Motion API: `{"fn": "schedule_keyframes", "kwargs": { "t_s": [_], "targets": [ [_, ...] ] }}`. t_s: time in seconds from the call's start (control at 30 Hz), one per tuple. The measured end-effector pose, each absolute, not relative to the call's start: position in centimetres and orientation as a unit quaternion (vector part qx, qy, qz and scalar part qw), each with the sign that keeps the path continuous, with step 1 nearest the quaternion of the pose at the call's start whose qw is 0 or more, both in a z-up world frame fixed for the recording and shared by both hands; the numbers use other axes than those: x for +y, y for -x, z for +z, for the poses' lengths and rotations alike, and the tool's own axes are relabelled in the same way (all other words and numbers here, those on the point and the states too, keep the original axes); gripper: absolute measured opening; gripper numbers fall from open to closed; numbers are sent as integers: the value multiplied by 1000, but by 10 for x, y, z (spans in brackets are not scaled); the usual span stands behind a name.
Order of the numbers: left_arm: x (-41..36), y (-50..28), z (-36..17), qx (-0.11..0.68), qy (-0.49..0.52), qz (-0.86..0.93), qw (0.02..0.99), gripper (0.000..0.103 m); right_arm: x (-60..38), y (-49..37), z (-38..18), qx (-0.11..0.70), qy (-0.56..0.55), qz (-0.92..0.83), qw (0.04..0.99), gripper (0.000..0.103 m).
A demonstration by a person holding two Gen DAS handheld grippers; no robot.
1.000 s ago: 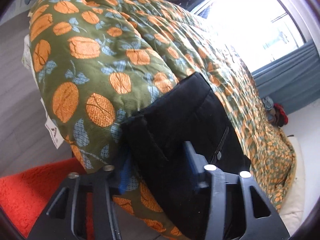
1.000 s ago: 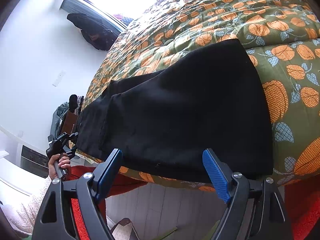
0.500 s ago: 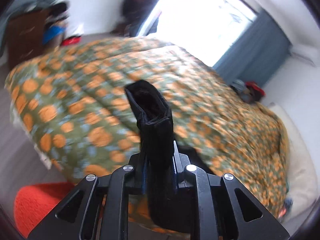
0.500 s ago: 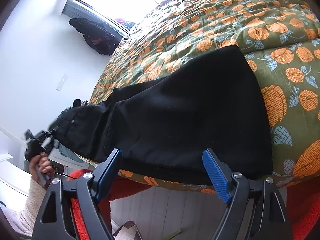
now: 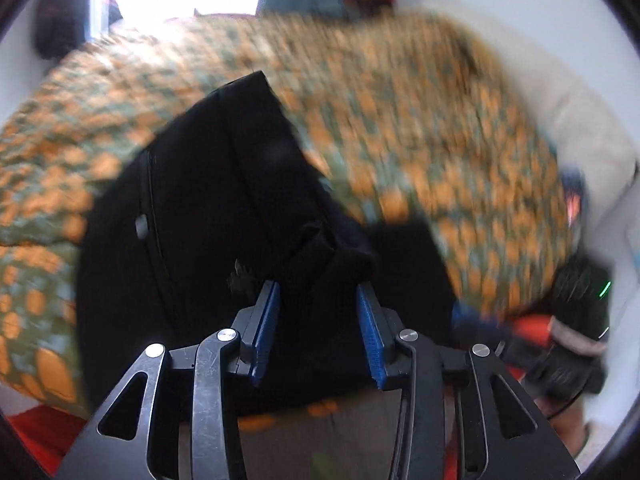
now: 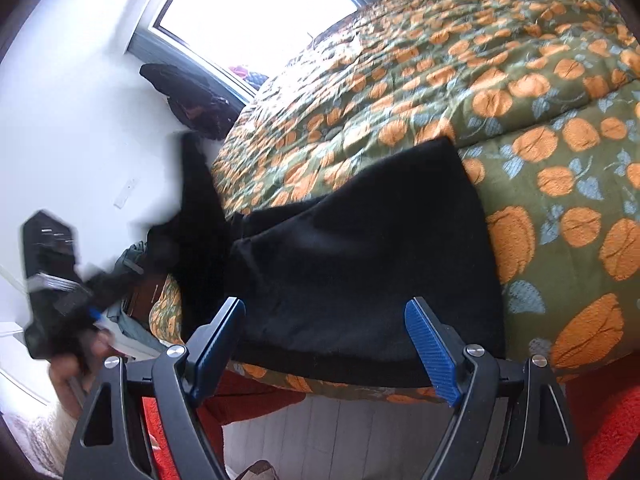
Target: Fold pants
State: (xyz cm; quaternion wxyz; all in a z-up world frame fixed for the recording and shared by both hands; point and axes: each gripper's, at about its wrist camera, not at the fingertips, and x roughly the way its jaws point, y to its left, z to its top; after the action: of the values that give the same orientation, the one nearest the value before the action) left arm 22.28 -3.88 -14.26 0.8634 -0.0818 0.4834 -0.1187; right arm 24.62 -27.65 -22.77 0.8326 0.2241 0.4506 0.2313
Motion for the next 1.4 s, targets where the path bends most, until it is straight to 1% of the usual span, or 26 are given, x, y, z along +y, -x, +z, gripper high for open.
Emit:
{"fn": "schedule_keyframes", "kwargs": {
  "t_s": [0.03, 0.07, 0.1, 0.17, 0.23, 0.3, 0.4, 0.43, 0.47, 0.53, 0.63, 0.67, 0.73, 0.77, 0.87, 0.93, 0.97, 1.07, 1.17, 1.2, 1.23, 1.27, 1.3, 1.33, 1.4],
  "targets": [
    [-43, -217, -142, 484, 84, -127, 862, 40, -281, -244, -224, 444, -223, 230, 837, 82],
    [-43, -208, -136, 477, 87, -140, 863, 46, -284, -241, -221, 437, -223, 229, 841, 82],
    [-40, -202, -130, 470, 87, -151, 865, 49, -288, -239, -219, 432, -225, 229, 843, 82],
    [-23, -189, -114, 446, 80, -146, 879, 62, -295, -237, -216, 426, -231, 226, 845, 82],
    [9, -180, -103, 420, 83, -109, 897, 66, -299, -237, -214, 423, -239, 222, 846, 82],
    [56, -177, -102, 400, 105, -41, 909, 67, -300, -241, -208, 417, -269, 226, 838, 82],
    [105, -177, -128, 403, 132, 34, 905, 64, -286, -259, -195, 411, -305, 265, 817, 82],
    [115, -179, -137, 413, 135, 44, 899, 60, -279, -268, -193, 418, -304, 277, 810, 82],
    [120, -182, -153, 432, 133, 48, 891, 50, -266, -285, -197, 441, -302, 300, 790, 82],
    [113, -186, -176, 465, 117, 38, 876, 40, -252, -309, -209, 482, -296, 309, 765, 82],
    [91, -189, -204, 496, 69, 24, 865, 40, -230, -342, -229, 527, -255, 331, 741, 80],
    [91, -188, -209, 496, 69, 26, 865, 41, -222, -351, -237, 547, -240, 340, 727, 79],
    [96, -190, -215, 496, 101, 24, 862, 42, -212, -363, -249, 577, -224, 352, 702, 71],
    [99, -191, -216, 497, 116, 20, 860, 42, -210, -366, -251, 583, -212, 348, 703, 70],
    [97, -188, -218, 497, 111, 14, 860, 42, -199, -369, -254, 596, -175, 367, 692, 67],
    [93, -188, -219, 495, 106, 17, 862, 42, -190, -373, -256, 608, -152, 385, 677, 61],
    [92, -189, -218, 495, 105, 18, 863, 42, -184, -375, -258, 622, -122, 388, 669, 60],
    [93, -195, -218, 493, 104, 20, 863, 42, -173, -380, -264, 645, -84, 399, 646, 60],
    [93, -196, -219, 492, 100, 25, 865, 43, -165, -389, -272, 662, -80, 388, 636, 58],
    [93, -196, -219, 492, 98, 26, 864, 44, -160, -388, -270, 659, -79, 388, 639, 51],
    [94, -196, -219, 493, 97, 30, 864, 45, -155, -386, -268, 654, -71, 389, 645, 39],
    [96, -197, -218, 495, 101, 29, 863, 46, -149, -381, -262, 645, -47, 383, 660, 35],
    [99, -197, -215, 497, 106, 31, 861, 46, -147, -375, -258, 640, -41, 385, 664, 25],
    [101, -197, -211, 500, 111, 34, 858, 48, -146, -371, -253, 634, -39, 388, 667, 22],
    [106, -196, -199, 499, 124, 35, 857, 49, -148, -362, -230, 613, -39, 393, 684, 21]
  ]
}}
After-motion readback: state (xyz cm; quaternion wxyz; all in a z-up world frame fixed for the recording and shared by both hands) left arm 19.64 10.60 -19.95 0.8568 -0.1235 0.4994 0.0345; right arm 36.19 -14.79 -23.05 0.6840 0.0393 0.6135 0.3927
